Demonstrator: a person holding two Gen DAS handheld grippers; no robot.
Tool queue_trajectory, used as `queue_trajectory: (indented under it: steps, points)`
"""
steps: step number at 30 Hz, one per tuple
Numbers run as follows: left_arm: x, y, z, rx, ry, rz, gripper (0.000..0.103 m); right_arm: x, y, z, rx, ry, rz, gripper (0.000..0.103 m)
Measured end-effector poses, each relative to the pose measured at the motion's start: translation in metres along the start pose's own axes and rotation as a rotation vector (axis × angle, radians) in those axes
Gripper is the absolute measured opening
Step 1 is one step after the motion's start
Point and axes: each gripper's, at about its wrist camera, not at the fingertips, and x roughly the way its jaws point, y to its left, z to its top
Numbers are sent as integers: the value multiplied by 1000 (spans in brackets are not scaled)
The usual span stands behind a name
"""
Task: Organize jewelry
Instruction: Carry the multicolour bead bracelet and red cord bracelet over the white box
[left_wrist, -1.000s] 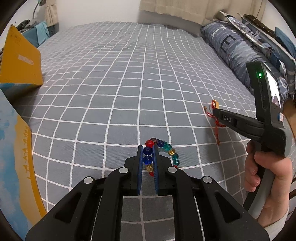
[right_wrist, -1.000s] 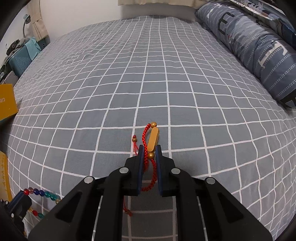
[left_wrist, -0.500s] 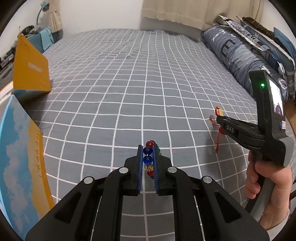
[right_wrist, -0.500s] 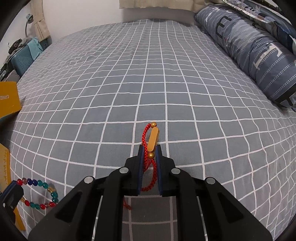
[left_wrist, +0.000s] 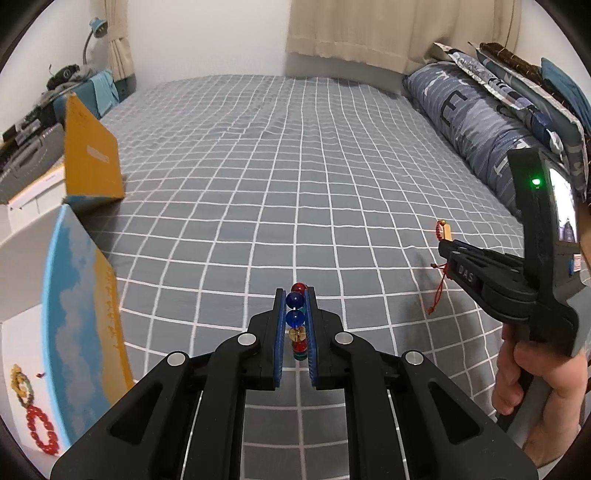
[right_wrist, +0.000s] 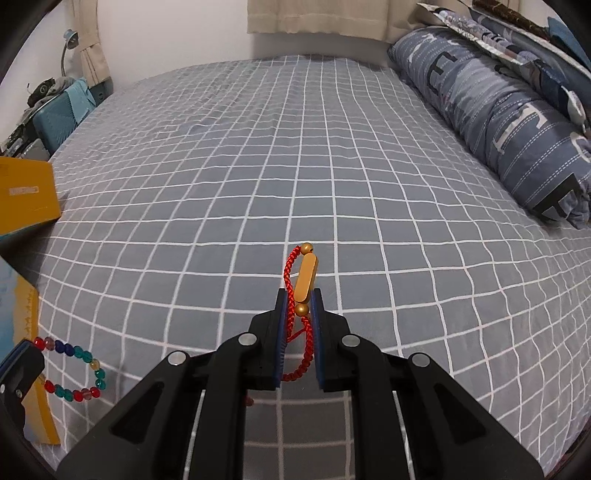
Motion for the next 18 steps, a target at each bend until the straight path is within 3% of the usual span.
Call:
queue_trajectory:
  steps: [8, 18]
  points:
    - [-21, 15, -3, 0, -13, 60, 9, -34, 12, -12, -2, -17, 9, 12]
    - [-58, 29, -2, -4, -48, 80, 9, -73, 34, -18, -20, -42, 24, 12]
